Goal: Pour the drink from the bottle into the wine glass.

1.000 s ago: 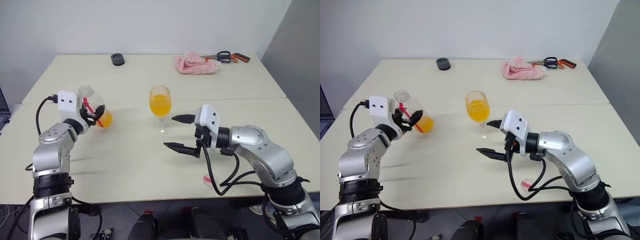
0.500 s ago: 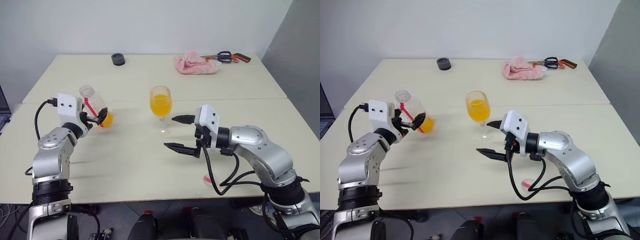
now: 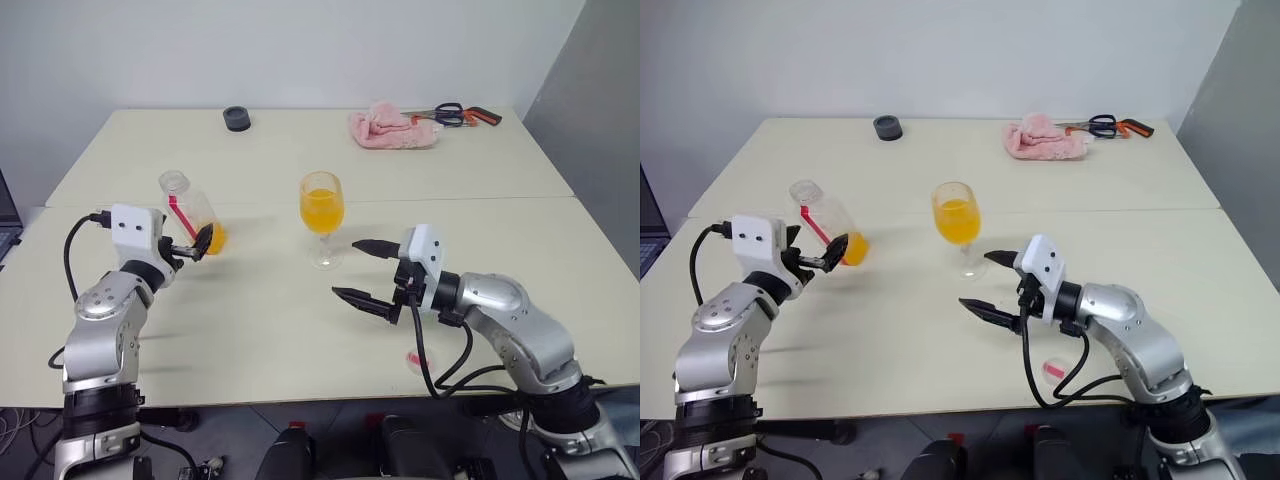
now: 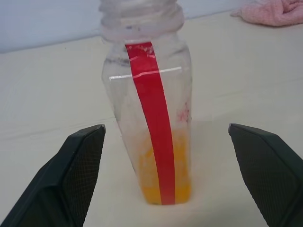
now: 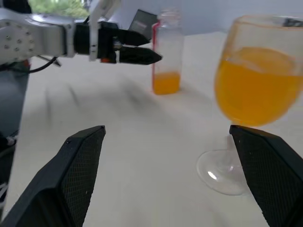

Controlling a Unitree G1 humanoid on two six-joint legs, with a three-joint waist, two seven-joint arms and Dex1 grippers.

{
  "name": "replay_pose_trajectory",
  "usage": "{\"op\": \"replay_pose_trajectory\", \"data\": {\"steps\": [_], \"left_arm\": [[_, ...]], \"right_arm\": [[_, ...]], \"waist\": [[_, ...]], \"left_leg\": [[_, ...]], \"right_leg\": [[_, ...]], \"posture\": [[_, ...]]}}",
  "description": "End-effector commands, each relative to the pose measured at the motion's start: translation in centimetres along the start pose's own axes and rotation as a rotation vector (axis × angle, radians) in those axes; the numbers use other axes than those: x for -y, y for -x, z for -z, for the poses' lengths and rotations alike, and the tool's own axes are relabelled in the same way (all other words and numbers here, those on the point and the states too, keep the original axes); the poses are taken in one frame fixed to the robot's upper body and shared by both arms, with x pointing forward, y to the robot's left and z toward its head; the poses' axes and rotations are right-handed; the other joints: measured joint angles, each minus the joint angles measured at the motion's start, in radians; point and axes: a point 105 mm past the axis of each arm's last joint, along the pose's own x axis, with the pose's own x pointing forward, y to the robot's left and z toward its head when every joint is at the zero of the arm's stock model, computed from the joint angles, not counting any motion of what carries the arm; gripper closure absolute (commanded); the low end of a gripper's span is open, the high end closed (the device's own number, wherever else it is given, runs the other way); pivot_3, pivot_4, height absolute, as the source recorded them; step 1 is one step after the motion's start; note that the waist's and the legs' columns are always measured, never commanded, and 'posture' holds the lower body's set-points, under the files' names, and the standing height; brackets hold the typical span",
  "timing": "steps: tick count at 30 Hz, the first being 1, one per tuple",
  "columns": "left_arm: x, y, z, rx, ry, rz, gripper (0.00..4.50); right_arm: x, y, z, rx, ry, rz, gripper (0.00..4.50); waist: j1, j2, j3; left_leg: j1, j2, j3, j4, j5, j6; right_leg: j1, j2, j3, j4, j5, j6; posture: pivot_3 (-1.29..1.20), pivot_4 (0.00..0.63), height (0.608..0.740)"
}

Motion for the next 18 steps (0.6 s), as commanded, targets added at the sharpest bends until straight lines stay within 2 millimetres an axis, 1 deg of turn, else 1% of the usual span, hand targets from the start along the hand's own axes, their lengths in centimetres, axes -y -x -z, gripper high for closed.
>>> {"op": "replay_pose_trajectory", "data": {"steps": [1, 4, 6, 12, 15, 18], "left_arm": [[-0.5, 1.3, -1.6, 0.077, 0.016, -0.040, 0.04], [-0.4, 2.3, -1.6, 0.081, 0.042, -0.056, 0.04], [-0.2, 2.8, -1.5, 0.085, 0.043, -0.059, 0.04], [0.6, 4.4, -1.0, 0.124, 0.045, -0.086, 0.04], [0.9, 4.9, -0.4, 0.124, 0.063, -0.124, 0.04], [1.1, 5.2, 0.1, 0.114, 0.069, -0.137, 0.04]], "right_arm": [[1.0, 1.1, 0.1, 0.066, -0.015, 0.093, 0.00], [1.4, 2.2, 1.9, 0.059, -0.046, 0.168, 0.00], [2.1, 3.0, 2.9, 0.054, -0.058, 0.237, 0.00], [6.0, 5.8, 6.2, 0.061, -0.146, 0.553, 0.00], [7.3, 6.7, 7.2, 0.055, -0.151, 0.643, 0.00], [7.5, 6.7, 7.5, 0.047, -0.135, 0.643, 0.00]], "waist": [[0.000, 0.000, 0.000], [0.001, 0.000, 0.000], [0.001, 0.000, 0.000], [0.001, 0.000, 0.000], [0.001, 0.000, 0.000], [0.001, 0.000, 0.000]], "left_leg": [[0.000, 0.000, 0.000, 0.000, 0.000, 0.000], [0.000, 0.000, -0.001, 0.000, 0.000, 0.000], [0.000, 0.000, -0.001, 0.000, 0.000, 0.000], [0.002, 0.001, 0.000, 0.000, 0.000, 0.000], [0.002, 0.001, 0.001, 0.000, 0.000, 0.000], [0.002, 0.001, 0.002, 0.000, 0.000, 0.000]], "right_leg": [[0.000, 0.000, 0.000, 0.000, 0.000, 0.000], [0.001, 0.000, 0.001, 0.000, 0.000, 0.000], [0.001, 0.000, 0.001, 0.000, 0.000, 0.000], [0.002, 0.001, 0.001, 0.000, 0.000, 0.000], [0.002, 0.001, 0.001, 0.000, 0.000, 0.000], [0.002, 0.001, 0.001, 0.000, 0.000, 0.000]], "posture": [[0.00, 0.150, 0.740], [0.00, 0.150, 0.740], [0.00, 0.150, 0.740], [0.00, 0.150, 0.740], [0.00, 0.150, 0.740], [0.00, 0.150, 0.740]]}}
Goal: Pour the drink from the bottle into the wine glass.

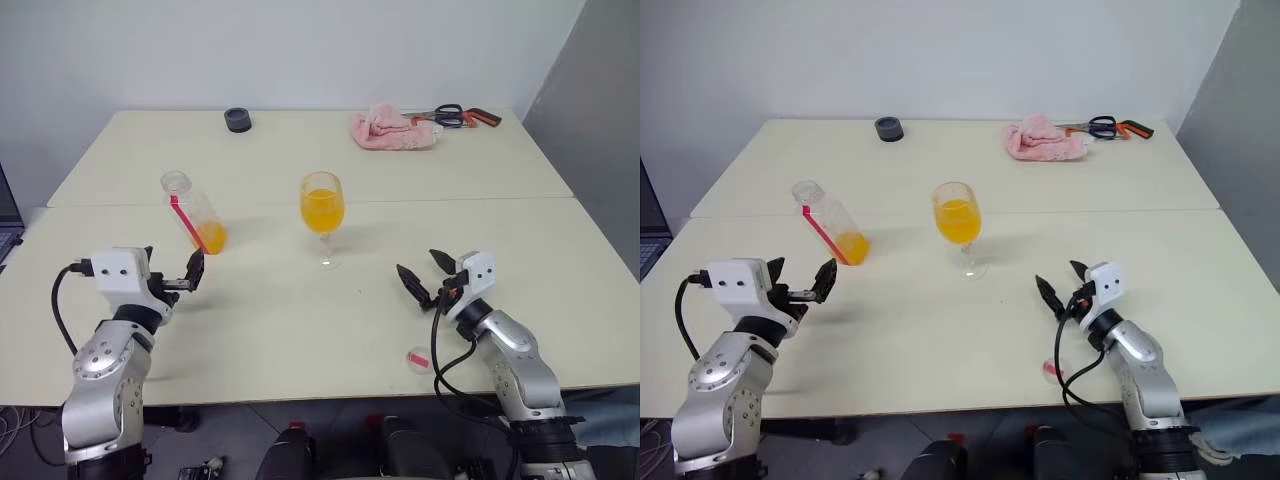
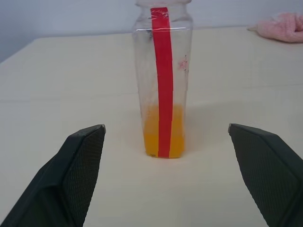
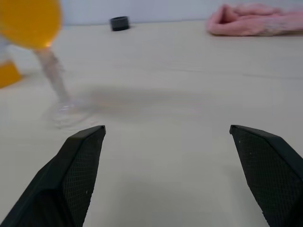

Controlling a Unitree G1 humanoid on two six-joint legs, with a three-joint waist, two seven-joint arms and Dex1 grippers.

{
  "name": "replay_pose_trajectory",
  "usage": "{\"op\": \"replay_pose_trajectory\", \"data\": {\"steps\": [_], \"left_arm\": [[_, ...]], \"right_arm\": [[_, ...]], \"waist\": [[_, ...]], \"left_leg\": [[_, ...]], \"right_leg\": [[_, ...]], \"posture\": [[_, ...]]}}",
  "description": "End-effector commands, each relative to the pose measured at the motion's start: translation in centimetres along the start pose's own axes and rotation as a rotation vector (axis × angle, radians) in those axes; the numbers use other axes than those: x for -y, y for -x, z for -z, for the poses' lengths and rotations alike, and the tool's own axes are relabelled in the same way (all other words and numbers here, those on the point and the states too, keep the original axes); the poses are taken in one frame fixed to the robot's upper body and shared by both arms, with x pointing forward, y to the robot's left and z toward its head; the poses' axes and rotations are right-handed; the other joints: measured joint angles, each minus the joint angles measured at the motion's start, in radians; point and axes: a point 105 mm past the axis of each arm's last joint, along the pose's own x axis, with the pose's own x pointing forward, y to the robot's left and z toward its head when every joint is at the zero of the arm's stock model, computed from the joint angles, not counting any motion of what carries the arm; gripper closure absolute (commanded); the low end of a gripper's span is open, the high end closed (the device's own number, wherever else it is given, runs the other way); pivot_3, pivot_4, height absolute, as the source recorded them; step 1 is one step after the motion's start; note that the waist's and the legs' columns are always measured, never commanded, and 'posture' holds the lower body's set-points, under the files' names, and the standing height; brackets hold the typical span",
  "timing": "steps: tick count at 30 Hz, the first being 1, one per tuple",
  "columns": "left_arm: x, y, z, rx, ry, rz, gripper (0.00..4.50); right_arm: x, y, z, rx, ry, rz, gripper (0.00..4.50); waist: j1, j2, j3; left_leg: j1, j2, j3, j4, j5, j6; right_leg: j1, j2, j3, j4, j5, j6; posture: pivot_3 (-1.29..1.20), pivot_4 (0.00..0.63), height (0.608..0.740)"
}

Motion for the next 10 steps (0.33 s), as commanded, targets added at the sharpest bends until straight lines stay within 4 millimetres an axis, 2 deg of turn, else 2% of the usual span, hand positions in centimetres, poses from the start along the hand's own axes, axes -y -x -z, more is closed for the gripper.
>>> {"op": "replay_pose_trajectory", "data": {"steps": [1, 10], "left_arm": [[-0.03, 0.52, -1.75, 0.075, -0.035, -0.019, 0.04], [-0.13, 0.78, -1.56, 0.091, -0.028, -0.050, 0.04]], "right_arm": [[0.35, -0.36, -1.33, 0.058, 0.043, 0.005, 0.00], [0.83, -0.95, -1.50, 0.062, 0.056, 0.018, 0.00]], "waist": [[-0.001, 0.000, 0.000], [0.000, 0.000, 0.000]], "left_leg": [[0.000, 0.000, 0.001, 0.000, 0.000, 0.000], [0.000, 0.000, 0.003, 0.000, 0.000, 0.000]], "right_leg": [[0.000, 0.000, 0.000, 0.000, 0.000, 0.000], [0.000, 0.001, 0.000, 0.000, 0.000, 0.000]], "posture": [[0.00, 0.150, 0.740], [0.00, 0.150, 0.740]]}}
